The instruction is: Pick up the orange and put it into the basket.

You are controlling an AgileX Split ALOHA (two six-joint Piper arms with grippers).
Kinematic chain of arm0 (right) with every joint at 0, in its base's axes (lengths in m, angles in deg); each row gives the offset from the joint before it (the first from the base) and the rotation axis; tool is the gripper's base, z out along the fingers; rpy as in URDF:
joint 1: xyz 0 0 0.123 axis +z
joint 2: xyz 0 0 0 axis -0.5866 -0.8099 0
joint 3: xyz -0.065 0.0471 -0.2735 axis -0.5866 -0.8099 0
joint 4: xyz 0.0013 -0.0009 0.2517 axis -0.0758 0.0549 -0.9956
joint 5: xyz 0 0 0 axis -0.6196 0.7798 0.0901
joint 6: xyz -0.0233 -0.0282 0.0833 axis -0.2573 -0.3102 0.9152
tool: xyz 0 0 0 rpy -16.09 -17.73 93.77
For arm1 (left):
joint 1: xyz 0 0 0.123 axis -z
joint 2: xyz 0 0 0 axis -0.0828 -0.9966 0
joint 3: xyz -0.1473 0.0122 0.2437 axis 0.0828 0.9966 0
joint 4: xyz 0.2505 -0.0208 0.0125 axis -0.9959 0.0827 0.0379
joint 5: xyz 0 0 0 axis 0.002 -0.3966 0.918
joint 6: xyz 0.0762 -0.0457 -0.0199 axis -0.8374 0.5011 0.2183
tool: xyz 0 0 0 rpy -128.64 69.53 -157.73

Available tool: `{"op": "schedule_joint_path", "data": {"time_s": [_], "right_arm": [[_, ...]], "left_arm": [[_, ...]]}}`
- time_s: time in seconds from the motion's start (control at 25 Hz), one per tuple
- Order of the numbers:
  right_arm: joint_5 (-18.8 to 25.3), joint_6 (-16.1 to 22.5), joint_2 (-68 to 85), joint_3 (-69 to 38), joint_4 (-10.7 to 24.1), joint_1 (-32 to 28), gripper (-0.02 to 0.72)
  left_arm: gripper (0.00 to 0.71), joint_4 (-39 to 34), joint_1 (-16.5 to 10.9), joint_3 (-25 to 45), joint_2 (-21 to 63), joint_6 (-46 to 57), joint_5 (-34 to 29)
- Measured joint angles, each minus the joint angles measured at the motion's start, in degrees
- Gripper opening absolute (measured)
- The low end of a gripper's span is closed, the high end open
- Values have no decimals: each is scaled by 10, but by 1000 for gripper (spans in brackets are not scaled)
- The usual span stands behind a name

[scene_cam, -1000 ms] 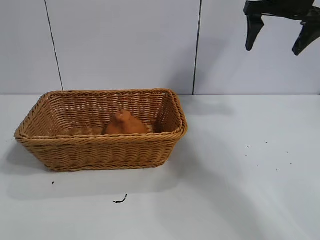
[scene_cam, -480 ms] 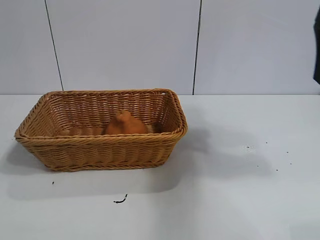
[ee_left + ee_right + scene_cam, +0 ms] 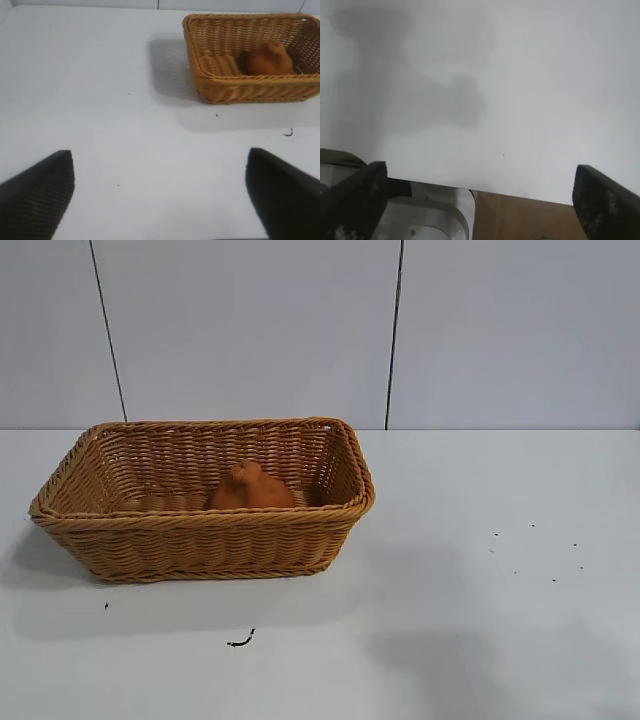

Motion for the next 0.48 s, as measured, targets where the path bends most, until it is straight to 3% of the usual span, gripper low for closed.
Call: {"op": "schedule_joint_path", "data": {"time_s": [0.48], "right_arm": [[-16, 0, 325, -23, -1, 1, 692]], "left_arm": [[666, 0, 0, 0, 0, 0, 0]]}}
